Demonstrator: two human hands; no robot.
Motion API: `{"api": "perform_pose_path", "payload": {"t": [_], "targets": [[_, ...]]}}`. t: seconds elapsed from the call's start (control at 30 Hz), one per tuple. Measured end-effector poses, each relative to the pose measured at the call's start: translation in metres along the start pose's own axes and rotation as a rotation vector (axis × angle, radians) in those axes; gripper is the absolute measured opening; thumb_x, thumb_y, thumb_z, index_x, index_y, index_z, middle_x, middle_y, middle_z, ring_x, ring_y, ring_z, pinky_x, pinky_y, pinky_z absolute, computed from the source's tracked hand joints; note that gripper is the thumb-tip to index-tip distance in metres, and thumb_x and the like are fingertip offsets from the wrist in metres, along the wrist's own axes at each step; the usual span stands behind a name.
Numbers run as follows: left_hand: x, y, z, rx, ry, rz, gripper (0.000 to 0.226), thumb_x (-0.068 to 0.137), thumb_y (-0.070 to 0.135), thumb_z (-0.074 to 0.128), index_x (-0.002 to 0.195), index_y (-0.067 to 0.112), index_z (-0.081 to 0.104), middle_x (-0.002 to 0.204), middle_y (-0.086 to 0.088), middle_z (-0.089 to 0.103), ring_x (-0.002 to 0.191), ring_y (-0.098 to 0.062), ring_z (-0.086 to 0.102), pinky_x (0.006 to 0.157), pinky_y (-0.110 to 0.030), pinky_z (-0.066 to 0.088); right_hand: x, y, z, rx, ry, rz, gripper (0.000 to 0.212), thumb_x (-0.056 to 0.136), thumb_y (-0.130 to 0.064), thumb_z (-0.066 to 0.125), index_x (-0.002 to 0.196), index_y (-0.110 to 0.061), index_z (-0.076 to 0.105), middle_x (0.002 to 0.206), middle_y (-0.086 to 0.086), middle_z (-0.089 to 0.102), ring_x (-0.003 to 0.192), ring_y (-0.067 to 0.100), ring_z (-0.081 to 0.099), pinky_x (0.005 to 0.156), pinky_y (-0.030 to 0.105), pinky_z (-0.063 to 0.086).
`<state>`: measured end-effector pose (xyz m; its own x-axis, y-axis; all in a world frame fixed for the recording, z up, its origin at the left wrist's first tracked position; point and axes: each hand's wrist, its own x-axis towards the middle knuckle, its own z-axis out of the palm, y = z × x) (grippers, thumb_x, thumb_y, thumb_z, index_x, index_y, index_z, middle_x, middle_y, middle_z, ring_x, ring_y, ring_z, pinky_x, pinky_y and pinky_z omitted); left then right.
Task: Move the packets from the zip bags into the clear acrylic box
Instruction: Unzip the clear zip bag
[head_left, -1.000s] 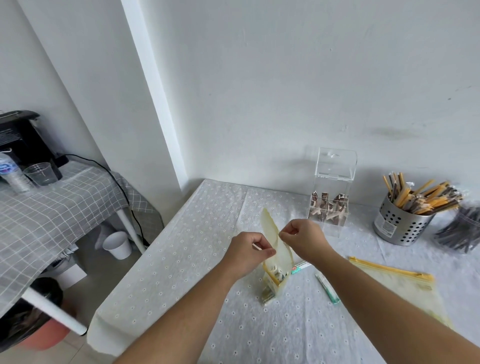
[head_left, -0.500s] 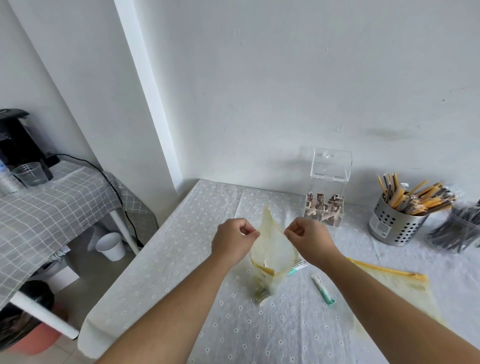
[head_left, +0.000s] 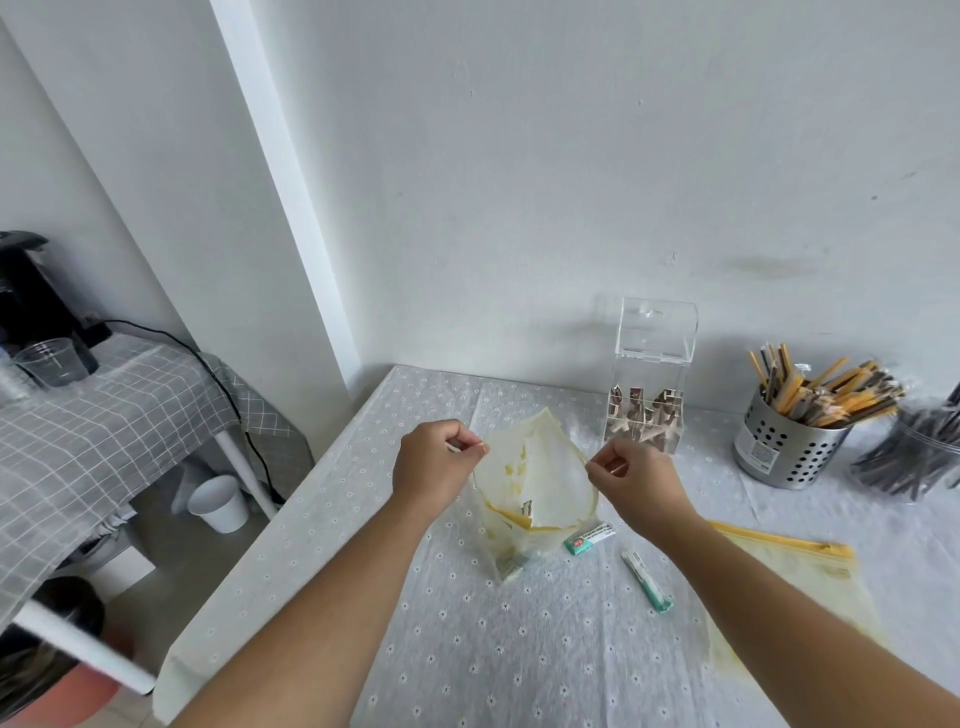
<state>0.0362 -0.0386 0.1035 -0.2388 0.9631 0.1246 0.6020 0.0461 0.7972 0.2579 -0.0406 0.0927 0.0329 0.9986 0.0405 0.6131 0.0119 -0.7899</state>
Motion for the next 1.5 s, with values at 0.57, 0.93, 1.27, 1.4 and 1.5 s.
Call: {"api": "perform_pose_path", "payload": {"t": [0.57,0.93,1.27,1.4,1.5], "targets": [[-0.048,-0.009,0.031,0.481,-0.342,0.174,0.025,0.087,0.045,0.057,0.107,0.033,0.066,0.140,0.010,0.041,0.125,-0.015,0.041,0.099,-0.037,0.038,-0.012,0.017,0.029,0.205,-0.018,0.170,0.008,0.083,-0.004,0.064,0.077,0.001,0.066,0.065,0.008,0.069,0.052,0.011,0.064,0.052,0.015,0.053],[-0.034,-0.006,0.021,0.204,-0.256,0.069,0.071,0.077,0.015,0.075,0.140,0.017,0.042,0.141,0.000,0.048,0.122,-0.018,0.051,0.102,-0.022,0.039,-0.016,0.017,0.020,0.195,0.041,0.157,0.007,0.080,-0.006,0.064,0.074,-0.004,0.065,0.066,0.012,0.070,0.054,0.015,0.063,0.066,0.036,0.058],[-0.026,-0.028,0.017,0.471,-0.361,0.193,0.073,0.081,0.014,0.068,0.143,0.032,0.035,0.149,0.015,0.036,0.132,-0.009,0.041,0.103,-0.025,0.037,-0.028,0.013,0.028,-0.015,0.001,-0.021,0.017,0.081,-0.015,0.066,0.066,-0.014,0.059,0.057,-0.002,0.056,0.051,0.009,0.048,0.049,0.015,0.039],[-0.022,-0.031,0.013,0.430,-0.383,0.199,0.074,0.080,0.007,0.067,0.143,0.029,0.035,0.149,0.010,0.037,0.132,-0.012,0.041,0.107,-0.024,0.034,-0.020,-0.008,0.048,-0.161,-0.205,-0.332,0.015,0.085,-0.008,0.061,0.096,-0.010,0.071,0.089,0.006,0.069,0.078,0.017,0.064,0.075,0.028,0.054],[-0.021,-0.029,0.009,0.368,-0.408,0.185,0.074,0.078,0.002,0.066,0.142,0.026,0.039,0.148,0.007,0.039,0.133,-0.012,0.041,0.109,-0.023,0.033,0.006,-0.016,0.073,-0.430,-0.429,-0.318,0.032,0.087,-0.014,0.060,0.118,-0.012,0.063,0.115,0.008,0.065,0.106,0.023,0.060,0.094,0.034,0.048]]}}
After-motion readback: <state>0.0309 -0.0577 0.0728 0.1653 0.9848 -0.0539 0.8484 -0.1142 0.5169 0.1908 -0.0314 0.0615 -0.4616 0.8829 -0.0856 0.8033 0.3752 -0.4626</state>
